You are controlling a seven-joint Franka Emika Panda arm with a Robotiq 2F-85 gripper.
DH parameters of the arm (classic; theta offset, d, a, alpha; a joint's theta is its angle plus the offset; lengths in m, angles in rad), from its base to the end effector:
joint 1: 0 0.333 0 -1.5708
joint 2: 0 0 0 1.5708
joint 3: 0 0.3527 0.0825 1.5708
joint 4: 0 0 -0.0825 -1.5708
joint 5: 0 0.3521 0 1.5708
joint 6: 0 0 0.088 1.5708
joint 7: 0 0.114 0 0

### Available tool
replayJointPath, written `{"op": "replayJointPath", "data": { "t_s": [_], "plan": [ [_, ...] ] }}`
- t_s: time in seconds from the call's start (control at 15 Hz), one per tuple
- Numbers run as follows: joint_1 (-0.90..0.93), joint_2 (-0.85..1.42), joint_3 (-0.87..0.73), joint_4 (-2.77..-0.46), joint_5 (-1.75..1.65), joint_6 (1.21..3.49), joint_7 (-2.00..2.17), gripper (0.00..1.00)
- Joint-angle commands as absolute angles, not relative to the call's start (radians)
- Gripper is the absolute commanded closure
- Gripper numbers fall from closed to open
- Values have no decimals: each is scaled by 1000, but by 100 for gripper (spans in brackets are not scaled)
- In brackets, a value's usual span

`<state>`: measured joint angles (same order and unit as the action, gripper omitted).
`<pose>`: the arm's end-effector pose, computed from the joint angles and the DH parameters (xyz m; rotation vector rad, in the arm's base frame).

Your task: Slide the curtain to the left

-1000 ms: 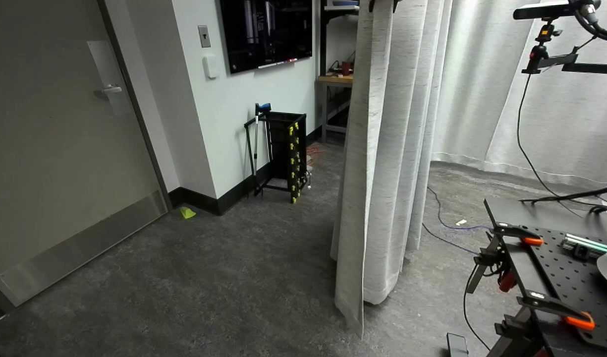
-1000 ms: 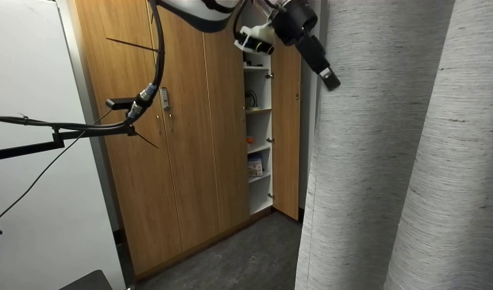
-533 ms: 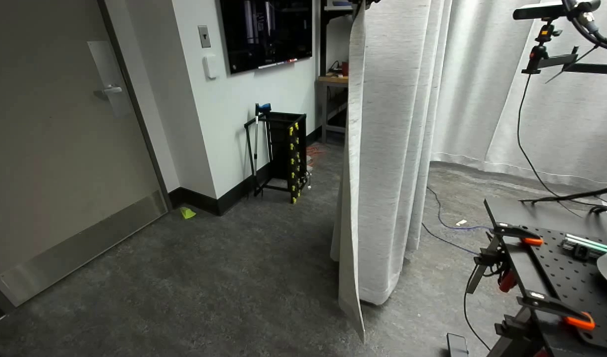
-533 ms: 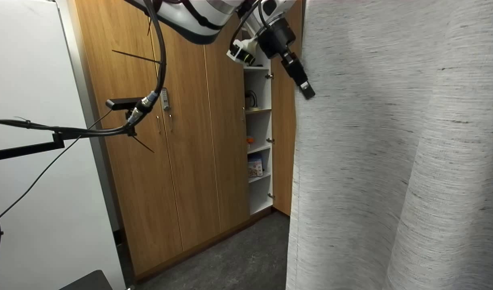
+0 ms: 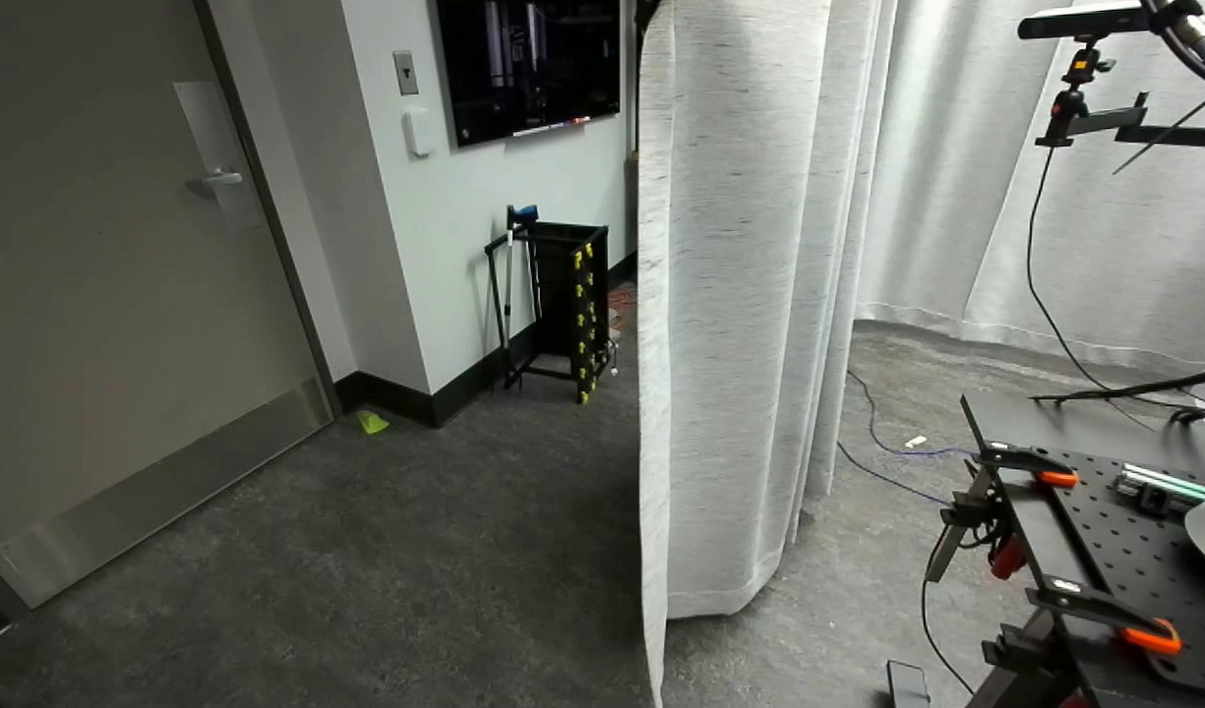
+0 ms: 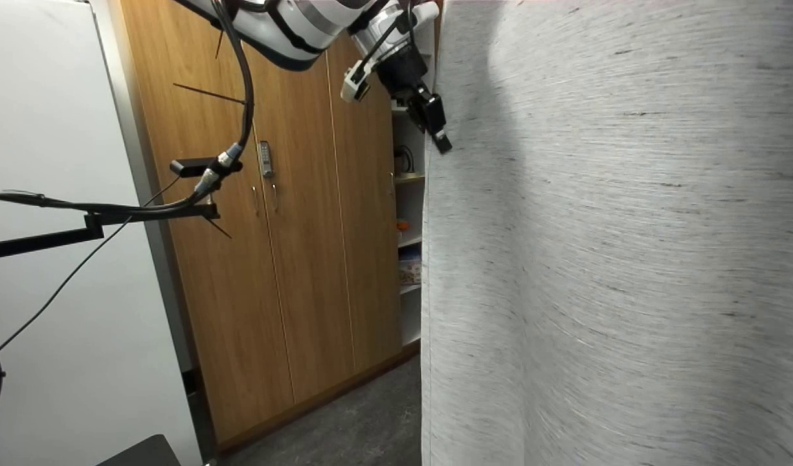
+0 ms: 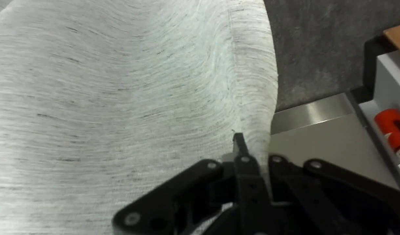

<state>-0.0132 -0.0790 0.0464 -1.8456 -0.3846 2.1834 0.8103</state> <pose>0.5433 0.0031 0.6380 2.7447 -0.8795 0.7715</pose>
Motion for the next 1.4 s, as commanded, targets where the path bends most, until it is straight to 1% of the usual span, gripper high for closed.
{"op": "replayJointPath", "data": {
  "t_s": [0.0, 0.67, 1.33],
  "plan": [
    [25, -17, 68, -1813, -289, 2187, 659, 99],
    [114, 77, 149, -1721, -242, 2185, 405, 99],
    [187, 118, 206, -1665, -238, 2184, 233, 99]
  ]
}}
